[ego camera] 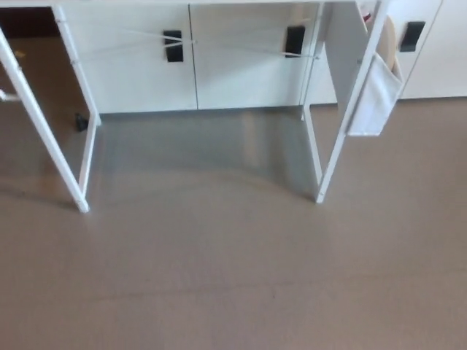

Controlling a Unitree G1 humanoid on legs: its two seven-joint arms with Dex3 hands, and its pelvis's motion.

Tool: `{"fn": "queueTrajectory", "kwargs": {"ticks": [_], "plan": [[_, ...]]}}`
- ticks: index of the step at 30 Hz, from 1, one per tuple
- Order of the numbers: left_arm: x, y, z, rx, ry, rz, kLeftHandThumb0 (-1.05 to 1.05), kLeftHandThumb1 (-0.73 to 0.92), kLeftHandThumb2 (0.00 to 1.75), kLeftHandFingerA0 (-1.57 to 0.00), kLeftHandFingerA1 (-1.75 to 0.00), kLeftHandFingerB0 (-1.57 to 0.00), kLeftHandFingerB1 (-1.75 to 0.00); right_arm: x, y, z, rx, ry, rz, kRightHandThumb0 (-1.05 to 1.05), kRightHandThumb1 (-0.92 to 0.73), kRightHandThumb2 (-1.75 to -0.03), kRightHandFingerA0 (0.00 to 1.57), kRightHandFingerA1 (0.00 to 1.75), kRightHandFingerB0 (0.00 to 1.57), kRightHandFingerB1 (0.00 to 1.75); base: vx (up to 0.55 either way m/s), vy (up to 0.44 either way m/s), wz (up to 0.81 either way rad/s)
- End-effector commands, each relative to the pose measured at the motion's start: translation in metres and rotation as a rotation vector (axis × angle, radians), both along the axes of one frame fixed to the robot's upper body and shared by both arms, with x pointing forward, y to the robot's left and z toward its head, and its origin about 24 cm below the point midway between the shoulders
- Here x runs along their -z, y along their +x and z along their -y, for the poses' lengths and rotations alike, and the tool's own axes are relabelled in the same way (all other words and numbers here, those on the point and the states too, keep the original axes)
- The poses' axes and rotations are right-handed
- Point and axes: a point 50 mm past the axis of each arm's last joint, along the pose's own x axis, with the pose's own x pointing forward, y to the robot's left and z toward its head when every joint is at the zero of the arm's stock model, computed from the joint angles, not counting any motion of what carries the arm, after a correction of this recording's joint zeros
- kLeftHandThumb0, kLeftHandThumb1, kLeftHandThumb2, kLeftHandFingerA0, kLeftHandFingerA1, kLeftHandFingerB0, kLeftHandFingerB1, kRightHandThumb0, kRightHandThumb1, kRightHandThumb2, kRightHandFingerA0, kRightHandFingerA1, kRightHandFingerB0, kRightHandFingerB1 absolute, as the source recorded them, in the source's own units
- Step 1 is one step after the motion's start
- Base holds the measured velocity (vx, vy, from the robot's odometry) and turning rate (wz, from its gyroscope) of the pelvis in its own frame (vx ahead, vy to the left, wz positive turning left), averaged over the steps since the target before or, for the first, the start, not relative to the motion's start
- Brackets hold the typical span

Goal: The robot walk towards a table in front and uses its left hand to pick up the pot from the base and pour water to the cup on the right hand side

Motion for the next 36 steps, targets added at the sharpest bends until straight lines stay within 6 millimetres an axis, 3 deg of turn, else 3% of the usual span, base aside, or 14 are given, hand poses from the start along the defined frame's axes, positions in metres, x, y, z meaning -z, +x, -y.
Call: {"fn": "queueTrajectory", "kwargs": {"ticks": [1,3,9,13,14,15,16,17,21,22,27,28,34,36], "plan": [[-0.002,-0.003,-0.003,0.031,0.012,-0.012,-0.24,0.6,0.58,-0.61,-0.43,-0.46,-0.39,0.0,-0.007,0.004,0.002,0.001,-0.014,-0.64,-0.34,-0.8,0.92,0.85,0.64,0.74,0.41,0.141,0.06],[-0.003,-0.003,-0.003,0.038,0.013,-0.012,-0.24,0.6,0.58,-0.61,-0.43,-0.46,-0.38,0.001,-0.008,0.004,0.016,0.008,-0.016,-0.63,-0.25,-0.91,0.91,0.88,0.64,0.76,0.35,0.124,0.02],[-0.002,-0.005,-0.004,0.03,0.007,-0.016,-0.24,0.6,0.58,-0.59,-0.43,-0.45,-0.38,0.002,-0.013,0.003,0.003,0.002,-0.02,-0.64,-0.27,-0.92,0.9,0.88,0.62,0.76,0.33,0.044,0.14],[0.0,-0.007,-0.004,0.013,0.014,-0.036,-0.31,0.53,0.65,-0.54,-0.47,-0.44,-0.43,0.003,-0.016,0.003,0.009,0.002,-0.034,-0.61,-0.33,-0.78,0.9,0.84,0.62,0.73,0.37,-0.011,0.23],[0.0,-0.008,-0.004,0.008,0.015,-0.04,-0.24,0.59,0.58,-0.59,-0.42,-0.46,-0.38,0.003,-0.017,0.003,0.005,0.003,-0.037,-0.63,-0.33,-0.79,0.9,0.84,0.63,0.73,0.3,-0.026,0.12],[0.0,-0.008,-0.004,0.006,0.016,-0.043,-0.32,0.53,0.65,-0.55,-0.47,-0.44,-0.43,0.003,-0.017,0.004,0.006,0.003,-0.04,-0.65,-0.25,-0.92,0.89,0.87,0.62,0.76,0.3,-0.021,0.05],[0.001,-0.008,-0.004,0.006,0.016,-0.045,-0.32,0.53,0.65,-0.55,-0.47,-0.44,-0.43,0.004,-0.018,0.004,0.009,0.003,-0.043,-0.65,-0.25,-0.92,0.89,0.87,0.62,0.76,0.29,-0.016,-0.05],[0.001,-0.008,-0.004,0.006,0.015,-0.046,-0.24,0.59,0.58,-0.6,-0.43,-0.46,-0.38,0.004,-0.018,0.004,0.008,0.005,-0.043,-0.63,-0.32,-0.81,0.91,0.84,0.63,0.73,0.24,0.017,0.0],[0.0,-0.009,-0.005,0.002,-0.002,-0.044,-0.32,0.54,0.67,-0.55,-0.48,-0.43,-0.44,0.004,-0.019,0.003,0.001,0.0,-0.048,-0.63,-0.34,-0.8,0.91,0.84,0.64,0.73,0.25,0.061,-0.16],[0.0,-0.009,-0.005,0.002,-0.003,-0.044,-0.32,0.53,0.67,-0.56,-0.48,-0.42,-0.44,0.004,-0.019,0.003,-0.002,-0.002,-0.049,-0.63,-0.27,-0.93,0.88,0.87,0.61,0.76,0.26,0.086,-0.24],[0.001,-0.009,-0.005,0.003,0.0,-0.046,-0.25,0.6,0.58,-0.61,-0.43,-0.46,-0.38,0.004,-0.019,0.003,-0.019,-0.013,-0.048,-0.64,-0.27,-0.93,0.89,0.87,0.62,0.76,0.28,0.215,-0.22],[0.001,-0.007,-0.003,0.006,-0.003,-0.044,-0.33,0.54,0.67,-0.55,-0.48,-0.43,-0.44,0.004,-0.019,0.004,-0.008,-0.011,-0.048,-0.65,-0.34,-0.8,0.89,0.84,0.63,0.74,0.32,0.243,-0.65],[0.001,-0.006,-0.003,0.016,0.006,-0.046,-0.25,0.61,0.58,-0.61,-0.43,-0.46,-0.38,0.004,-0.02,0.005,-0.015,-0.019,-0.058,-0.63,-0.36,-0.78,0.9,0.83,0.61,0.72,0.18,0.192,0.0],[0.001,-0.009,-0.004,0.019,0.01,-0.055,-0.25,0.6,0.58,-0.61,-0.43,-0.46,-0.38,0.006,-0.026,0.004,-0.005,-0.03,-0.067,-0.64,-0.28,-0.89,0.91,0.87,0.62,0.73,0.14,0.086,0.08]]}}
